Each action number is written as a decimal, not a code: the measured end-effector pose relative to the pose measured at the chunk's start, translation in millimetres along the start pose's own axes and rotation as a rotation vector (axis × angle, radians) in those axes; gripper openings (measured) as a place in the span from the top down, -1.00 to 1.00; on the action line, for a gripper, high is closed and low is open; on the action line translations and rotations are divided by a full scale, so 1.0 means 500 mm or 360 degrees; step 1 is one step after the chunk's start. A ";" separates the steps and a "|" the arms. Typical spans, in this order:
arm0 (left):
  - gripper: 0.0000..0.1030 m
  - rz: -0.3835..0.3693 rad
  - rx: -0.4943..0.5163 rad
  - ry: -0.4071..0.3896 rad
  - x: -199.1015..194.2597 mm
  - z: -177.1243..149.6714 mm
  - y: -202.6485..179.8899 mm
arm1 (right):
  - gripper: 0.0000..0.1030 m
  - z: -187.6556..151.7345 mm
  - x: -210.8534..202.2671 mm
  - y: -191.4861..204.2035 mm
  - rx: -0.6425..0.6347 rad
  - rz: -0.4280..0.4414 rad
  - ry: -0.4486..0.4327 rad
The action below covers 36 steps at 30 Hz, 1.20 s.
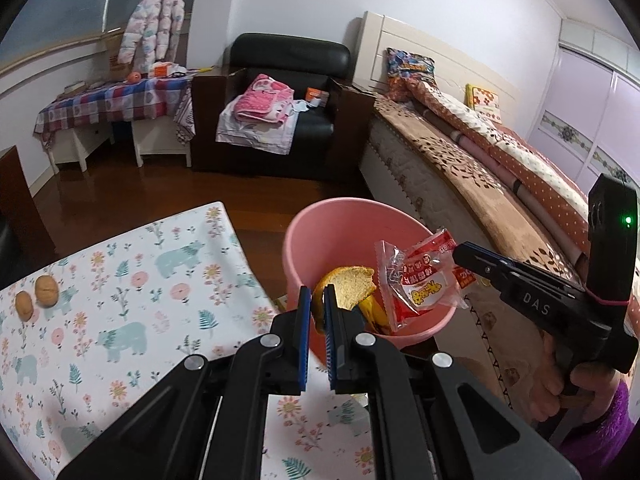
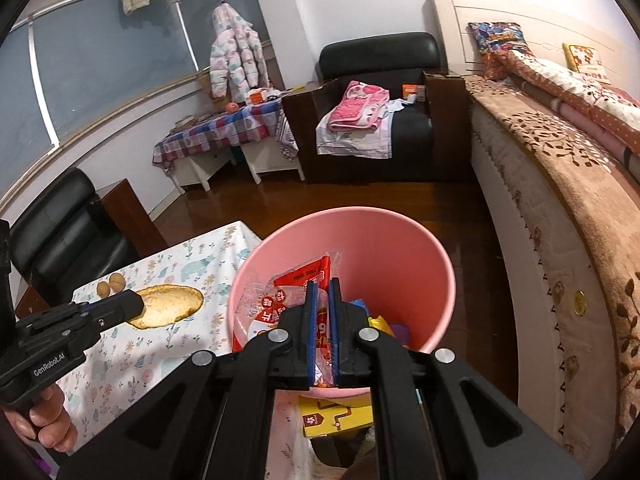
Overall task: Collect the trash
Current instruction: 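Open the left gripper to drop the yellow peel into the bucket, then open the right gripper to drop the red-and-white snack bag into the bucket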
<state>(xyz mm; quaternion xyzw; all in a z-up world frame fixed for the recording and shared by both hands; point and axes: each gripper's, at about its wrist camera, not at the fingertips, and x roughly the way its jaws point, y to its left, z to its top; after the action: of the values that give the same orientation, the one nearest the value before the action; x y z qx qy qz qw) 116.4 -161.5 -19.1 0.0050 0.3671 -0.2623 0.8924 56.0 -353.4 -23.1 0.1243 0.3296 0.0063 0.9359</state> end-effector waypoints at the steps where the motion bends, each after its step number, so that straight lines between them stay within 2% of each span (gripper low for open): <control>1: 0.88 -0.0003 0.0009 0.0005 0.005 0.001 -0.004 | 0.89 0.001 0.000 -0.007 0.0008 -0.0003 -0.0001; 14: 0.88 -0.0006 0.0076 0.0086 0.073 0.012 -0.049 | 0.89 -0.007 0.012 -0.060 0.0082 -0.0048 0.0005; 36: 0.88 0.0018 0.0105 0.0183 0.145 0.005 -0.077 | 0.89 -0.020 0.046 -0.084 0.0114 -0.0064 0.0049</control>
<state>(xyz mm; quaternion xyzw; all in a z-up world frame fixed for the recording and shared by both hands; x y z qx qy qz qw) 142.9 -229.0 -57.8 0.0516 0.4089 -0.2685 0.8707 64.6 -389.5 -54.8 0.1510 0.3465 -0.0224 0.9255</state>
